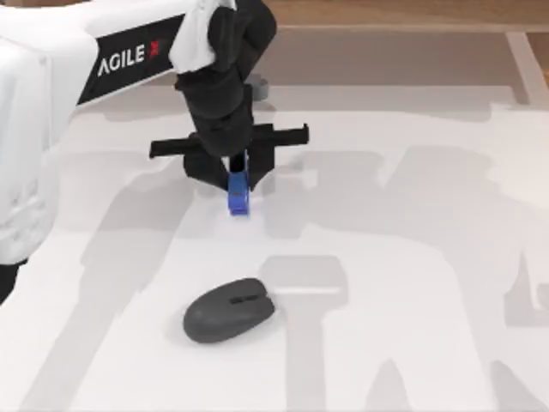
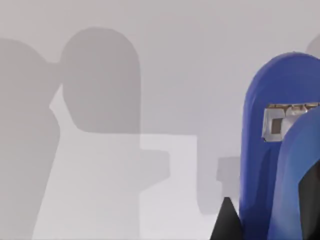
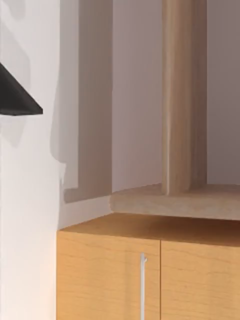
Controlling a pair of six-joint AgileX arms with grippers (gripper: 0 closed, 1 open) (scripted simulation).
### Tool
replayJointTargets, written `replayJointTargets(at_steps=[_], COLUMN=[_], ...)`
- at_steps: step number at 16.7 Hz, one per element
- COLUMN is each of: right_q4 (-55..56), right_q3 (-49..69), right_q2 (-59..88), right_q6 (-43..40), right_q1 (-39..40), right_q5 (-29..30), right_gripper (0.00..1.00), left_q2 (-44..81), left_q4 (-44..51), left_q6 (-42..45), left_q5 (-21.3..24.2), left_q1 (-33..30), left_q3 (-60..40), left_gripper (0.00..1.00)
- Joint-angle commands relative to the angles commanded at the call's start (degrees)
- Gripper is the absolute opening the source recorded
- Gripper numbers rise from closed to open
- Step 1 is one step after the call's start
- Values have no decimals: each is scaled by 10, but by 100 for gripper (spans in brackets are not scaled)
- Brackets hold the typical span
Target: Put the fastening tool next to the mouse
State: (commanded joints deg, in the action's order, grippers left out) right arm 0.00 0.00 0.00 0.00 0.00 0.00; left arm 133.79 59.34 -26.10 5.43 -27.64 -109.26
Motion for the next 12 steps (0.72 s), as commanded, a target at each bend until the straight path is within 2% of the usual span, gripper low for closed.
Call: replayJointTargets(at_steps=[3, 8, 12], right_q4=[0, 0, 0], right_q3=[0, 0, 0], right_q2=[0, 0, 0], right_q6=[0, 0, 0], right_q1=[0, 0, 0], right_q5=[0, 0, 0], right_gripper=[100, 100, 100], left_q2=[14, 17, 17], left_q4=[-12, -13, -13], left_q6=[4, 4, 4], left_q5=[-20, -21, -21], left_q1=[1, 1, 1], left_q3=[12, 14, 14], left_gripper=[0, 0, 30])
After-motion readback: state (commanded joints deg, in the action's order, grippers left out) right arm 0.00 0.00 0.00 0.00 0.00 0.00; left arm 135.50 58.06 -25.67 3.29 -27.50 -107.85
